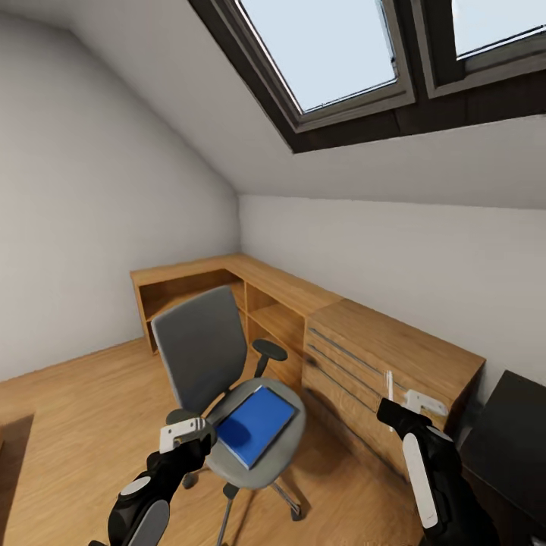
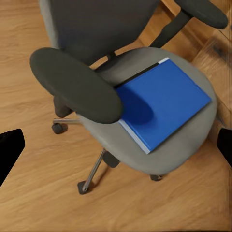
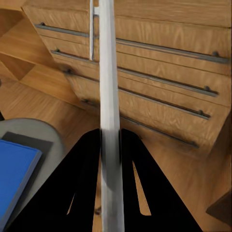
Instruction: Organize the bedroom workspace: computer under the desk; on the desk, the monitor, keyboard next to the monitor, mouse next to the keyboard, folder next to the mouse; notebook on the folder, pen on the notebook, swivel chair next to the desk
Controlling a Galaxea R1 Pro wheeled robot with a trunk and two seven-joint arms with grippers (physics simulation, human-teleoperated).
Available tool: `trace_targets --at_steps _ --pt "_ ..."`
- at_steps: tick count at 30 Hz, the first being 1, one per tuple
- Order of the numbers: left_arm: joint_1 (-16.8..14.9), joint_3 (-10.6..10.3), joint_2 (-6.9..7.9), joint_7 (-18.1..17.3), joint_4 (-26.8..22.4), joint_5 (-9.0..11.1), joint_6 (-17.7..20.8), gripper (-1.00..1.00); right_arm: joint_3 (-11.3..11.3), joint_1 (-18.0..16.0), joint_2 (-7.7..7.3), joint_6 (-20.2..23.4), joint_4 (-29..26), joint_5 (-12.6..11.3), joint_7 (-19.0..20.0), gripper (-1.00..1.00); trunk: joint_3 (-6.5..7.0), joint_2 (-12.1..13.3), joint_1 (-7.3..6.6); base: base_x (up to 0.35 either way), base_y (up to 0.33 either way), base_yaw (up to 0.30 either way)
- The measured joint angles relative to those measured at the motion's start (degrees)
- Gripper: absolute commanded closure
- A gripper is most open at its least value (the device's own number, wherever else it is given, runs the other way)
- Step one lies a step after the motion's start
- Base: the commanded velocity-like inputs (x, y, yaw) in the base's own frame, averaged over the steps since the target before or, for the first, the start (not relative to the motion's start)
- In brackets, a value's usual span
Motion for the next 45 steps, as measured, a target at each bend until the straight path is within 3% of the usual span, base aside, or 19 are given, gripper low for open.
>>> trace_targets --at_steps 18,21,31,45 --pt "0.0 -0.6 0.19 0.0 0.1 -0.1 0.0 -1.00 0.0 0.0 -0.09 -0.1 0.1 0.0 0.0 1.00 0.68 0.0 0.00 0.000 -0.140 -0.269" --pt "0.0 -0.6 0.20 0.0 0.1 -0.1 0.0 -1.00 -1.4 0.0 -0.09 -0.2 0.3 0.0 0.1 1.00 0.79 0.0 0.00 0.000 -0.004 -0.271" --pt "0.0 -0.6 0.21 0.0 0.1 -0.1 0.0 -1.00 -2.2 0.0 -0.17 -1.6 2.6 0.1 0.0 1.00 1.12 0.0 0.00 0.000 0.000 -0.267" --pt "0.0 -0.7 0.13 0.1 0.5 -0.1 -0.1 -1.00 -3.0 -0.3 -1.11 -4.7 7.1 0.4 -0.4 1.00 1.20 0.0 -0.01 0.030 -0.076 -0.040"
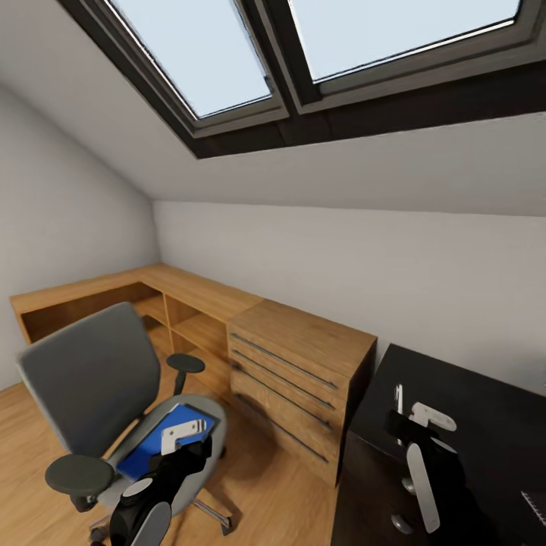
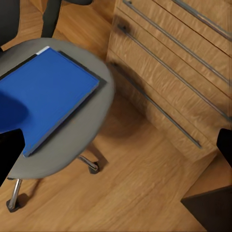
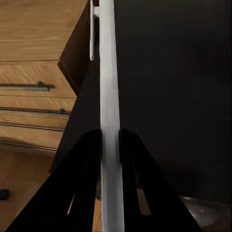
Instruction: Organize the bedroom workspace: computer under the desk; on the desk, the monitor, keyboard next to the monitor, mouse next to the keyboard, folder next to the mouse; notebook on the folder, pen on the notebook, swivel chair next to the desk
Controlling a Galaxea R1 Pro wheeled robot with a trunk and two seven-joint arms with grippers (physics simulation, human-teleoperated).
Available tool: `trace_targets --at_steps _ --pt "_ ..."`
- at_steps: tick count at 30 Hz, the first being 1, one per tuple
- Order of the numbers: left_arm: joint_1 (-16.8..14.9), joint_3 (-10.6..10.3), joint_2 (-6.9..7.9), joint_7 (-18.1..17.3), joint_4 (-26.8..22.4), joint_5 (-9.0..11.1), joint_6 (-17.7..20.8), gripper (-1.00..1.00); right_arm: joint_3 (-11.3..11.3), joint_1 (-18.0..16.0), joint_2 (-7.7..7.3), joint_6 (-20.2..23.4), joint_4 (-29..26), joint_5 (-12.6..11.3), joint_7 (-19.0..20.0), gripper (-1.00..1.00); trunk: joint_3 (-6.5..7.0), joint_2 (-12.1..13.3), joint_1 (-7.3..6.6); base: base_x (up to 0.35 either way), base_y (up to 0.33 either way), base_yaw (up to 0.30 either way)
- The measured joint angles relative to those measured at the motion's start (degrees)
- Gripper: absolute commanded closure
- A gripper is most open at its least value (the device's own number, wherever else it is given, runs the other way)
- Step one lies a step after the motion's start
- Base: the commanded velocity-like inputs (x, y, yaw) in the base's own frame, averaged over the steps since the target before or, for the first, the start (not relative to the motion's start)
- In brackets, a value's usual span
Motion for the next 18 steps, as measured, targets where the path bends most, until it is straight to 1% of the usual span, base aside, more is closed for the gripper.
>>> trace_targets --at_steps 2,6,7,8,9,10,11,13,14,18 --pt "0.0 0.0 0.00 0.0 0.0 0.0 0.0 -1.00 0.0 -0.1 -0.41 -0.1 1.1 0.0 -0.5 1.00 0.00 0.0 0.00 0.066 -0.126 0.000" --pt "0.0 -0.1 -0.08 0.0 0.0 0.0 0.0 -1.00 0.0 -0.5 -2.07 -0.3 5.0 -0.1 -1.2 1.00 0.00 0.0 0.01 0.023 -0.033 0.000" --pt "0.0 -0.1 -0.09 0.0 0.1 0.0 0.0 -1.00 0.0 -0.6 -2.29 -0.3 5.7 -0.1 -1.2 1.00 0.00 0.0 0.01 0.249 -0.045 0.000" --pt "0.0 -0.2 -0.13 0.0 0.2 0.0 0.0 -1.00 0.0 -1.5 -3.02 -0.5 8.1 -0.1 -1.3 1.00 0.00 0.0 -0.02 0.274 -0.055 0.000" --pt "0.0 -0.2 -0.14 0.0 0.2 0.0 0.0 -1.00 0.0 -1.8 -3.30 -0.9 9.2 -0.1 -1.3 1.00 0.00 0.0 -0.02 0.290 -0.047 0.000" --pt "0.0 -0.4 -0.13 0.0 0.2 0.0 0.0 -1.00 0.1 -2.3 -3.50 -1.6 10.4 -0.1 -1.3 1.00 0.00 0.0 -0.02 0.281 -0.024 0.000" --pt "0.0 -1.1 -0.11 0.0 0.2 0.0 0.0 -1.00 0.1 -3.3 -3.98 -3.3 13.0 -0.1 -1.3 1.00 0.00 0.0 -0.02 0.272 -0.019 0.000" --pt "0.0 -1.5 -0.11 0.0 0.2 0.0 0.0 -1.00 0.1 -3.9 -4.31 -4.4 14.6 -0.1 -1.4 1.00 0.00 0.0 -0.02 0.253 -0.012 0.000" --pt "0.0 -1.9 -0.10 0.0 0.2 0.0 0.0 -1.00 0.1 -4.5 -4.66 -5.7 16.3 -0.1 -1.4 1.00 0.00 0.0 -0.02 0.239 -0.006 0.000" --pt "0.0 -2.3 -0.10 0.1 0.2 0.0 0.0 -1.00 0.1 -5.2 -5.02 -6.9 18.0 -0.1 -1.3 1.00 0.00 0.0 -0.02 0.276 -0.002 0.000"
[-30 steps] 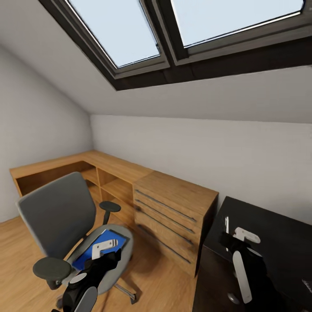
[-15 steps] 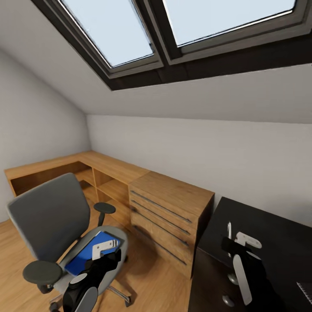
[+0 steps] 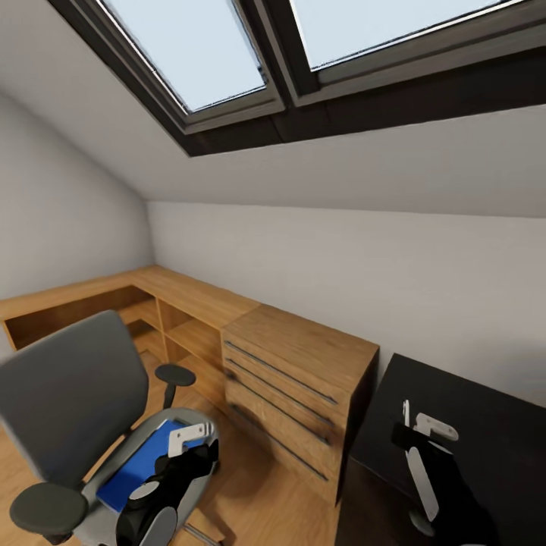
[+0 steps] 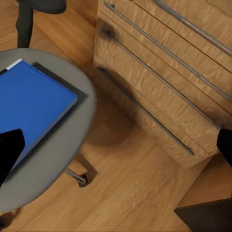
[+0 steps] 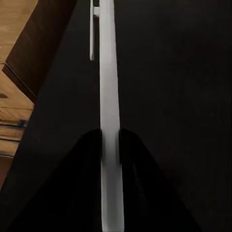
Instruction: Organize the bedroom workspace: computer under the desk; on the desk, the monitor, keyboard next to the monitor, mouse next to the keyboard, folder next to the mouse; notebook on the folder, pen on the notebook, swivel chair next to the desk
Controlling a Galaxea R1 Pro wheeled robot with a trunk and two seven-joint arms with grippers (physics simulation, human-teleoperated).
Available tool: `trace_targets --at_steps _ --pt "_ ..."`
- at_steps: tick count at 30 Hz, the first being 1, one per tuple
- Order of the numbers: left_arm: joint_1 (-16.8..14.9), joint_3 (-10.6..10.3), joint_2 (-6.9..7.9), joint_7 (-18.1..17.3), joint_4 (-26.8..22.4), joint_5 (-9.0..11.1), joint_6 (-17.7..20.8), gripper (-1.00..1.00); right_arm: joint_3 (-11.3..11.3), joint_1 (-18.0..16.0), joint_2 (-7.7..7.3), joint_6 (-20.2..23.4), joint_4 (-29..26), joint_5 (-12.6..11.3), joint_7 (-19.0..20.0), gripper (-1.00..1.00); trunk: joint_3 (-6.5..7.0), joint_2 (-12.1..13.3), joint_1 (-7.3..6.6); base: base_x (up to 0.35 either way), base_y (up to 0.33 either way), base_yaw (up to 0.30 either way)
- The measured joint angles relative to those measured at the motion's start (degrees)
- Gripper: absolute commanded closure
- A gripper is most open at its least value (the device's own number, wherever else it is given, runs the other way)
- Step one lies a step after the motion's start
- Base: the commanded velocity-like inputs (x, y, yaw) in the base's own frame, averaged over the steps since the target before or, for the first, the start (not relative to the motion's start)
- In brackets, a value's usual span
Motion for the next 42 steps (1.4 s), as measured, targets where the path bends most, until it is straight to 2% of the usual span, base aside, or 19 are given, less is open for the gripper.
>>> trace_targets --at_steps 4,7,10,13,16,25,32,42 --pt "0.0 -0.3 0.00 0.0 0.0 0.0 0.0 -1.00 -0.1 -0.6 -0.33 -2.0 2.2 0.1 0.0 1.00 0.00 0.0 0.01 0.219 0.000 0.000" --pt "0.0 -0.7 0.00 -0.1 0.0 0.0 0.0 -1.00 -0.1 -5.2 -2.04 -6.8 12.6 0.1 0.1 1.00 0.00 0.0 0.03 0.038 0.000 0.000" --pt "0.0 -0.8 -0.05 -0.1 -0.1 0.0 0.0 -1.00 -0.1 -8.2 -3.24 -10.4 19.6 0.1 0.0 1.00 0.00 0.0 0.03 0.011 0.000 0.000" --pt "0.0 -0.8 -0.09 -0.1 -0.3 0.0 0.0 -1.00 -0.1 -10.3 -3.81 -13.1 24.5 0.0 0.0 1.00 0.00 0.0 0.03 0.004 0.000 0.000" --pt "0.0 -0.8 -0.15 -0.1 -0.4 0.0 0.0 -1.00 0.0 -11.5 -4.06 -14.4 26.9 0.0 0.0 1.00 0.00 0.0 0.03 0.000 0.000 0.000" --pt "0.0 -0.8 -0.17 -0.1 -0.4 0.0 0.0 -1.00 0.0 -11.8 -3.98 -13.9 27.5 -0.1 -0.2 1.00 0.00 0.0 0.03 0.000 0.000 0.000" --pt "0.0 -0.8 -0.17 -0.1 -0.4 0.0 0.0 -1.00 0.0 -11.9 -3.94 -9.9 27.4 -0.4 -1.4 1.00 0.00 0.0 0.03 0.000 0.000 0.000" --pt "0.0 -0.8 -0.17 -0.1 -0.4 0.0 0.0 -1.00 0.0 -11.9 -3.94 -9.6 27.4 -0.6 -2.2 1.00 0.00 0.0 0.03 0.000 0.000 0.000"
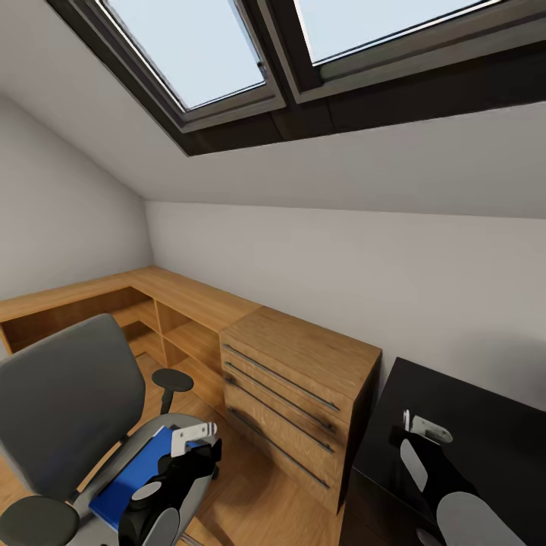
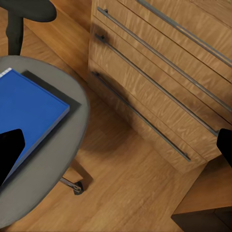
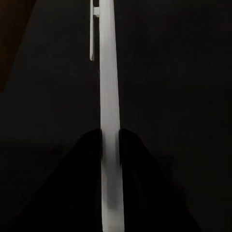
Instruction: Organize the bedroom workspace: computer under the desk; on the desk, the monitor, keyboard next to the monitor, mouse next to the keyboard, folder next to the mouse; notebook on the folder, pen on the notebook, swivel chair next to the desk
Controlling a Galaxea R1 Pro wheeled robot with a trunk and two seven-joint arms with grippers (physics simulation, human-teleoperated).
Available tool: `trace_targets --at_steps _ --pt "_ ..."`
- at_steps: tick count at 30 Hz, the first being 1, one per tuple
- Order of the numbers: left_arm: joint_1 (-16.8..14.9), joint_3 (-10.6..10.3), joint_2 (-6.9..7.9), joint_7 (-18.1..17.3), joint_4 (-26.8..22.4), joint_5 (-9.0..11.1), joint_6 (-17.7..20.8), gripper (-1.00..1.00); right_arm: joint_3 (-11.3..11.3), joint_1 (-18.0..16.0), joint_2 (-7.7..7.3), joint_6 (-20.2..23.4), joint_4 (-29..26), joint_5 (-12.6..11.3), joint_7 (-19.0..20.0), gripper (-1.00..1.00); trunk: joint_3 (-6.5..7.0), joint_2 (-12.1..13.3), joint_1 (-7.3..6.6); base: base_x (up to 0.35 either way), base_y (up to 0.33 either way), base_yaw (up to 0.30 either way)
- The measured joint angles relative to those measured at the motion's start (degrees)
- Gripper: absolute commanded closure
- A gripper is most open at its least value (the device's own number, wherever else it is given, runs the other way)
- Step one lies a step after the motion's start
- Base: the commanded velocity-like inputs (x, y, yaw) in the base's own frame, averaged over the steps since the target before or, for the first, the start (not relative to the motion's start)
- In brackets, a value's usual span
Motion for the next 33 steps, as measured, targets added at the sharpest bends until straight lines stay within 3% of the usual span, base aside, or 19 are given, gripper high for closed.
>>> trace_targets --at_steps 1,24,29,33 --pt "0.0 0.0 0.00 0.0 0.0 0.0 0.0 -1.00 0.0 0.0 0.00 0.0 0.0 0.0 0.0 -1.00 0.00 0.0 0.00 0.000 0.000 0.000" --pt "0.0 0.2 0.09 0.0 0.0 0.0 0.0 -1.00 -0.1 0.0 -0.04 -0.4 -0.8 -0.1 -0.1 -1.00 0.00 0.0 0.00 0.000 0.000 0.000" --pt "0.0 0.2 0.09 0.0 0.0 0.0 0.0 -1.00 -0.1 0.0 0.16 0.4 -6.4 -0.1 -0.2 -1.00 0.00 0.0 0.00 0.000 0.000 0.000" --pt "0.0 0.2 0.09 0.0 0.0 0.0 0.0 -1.00 -0.2 0.1 0.37 4.0 -10.5 -0.1 -0.2 -1.00 0.00 0.0 0.00 0.000 0.000 0.000"
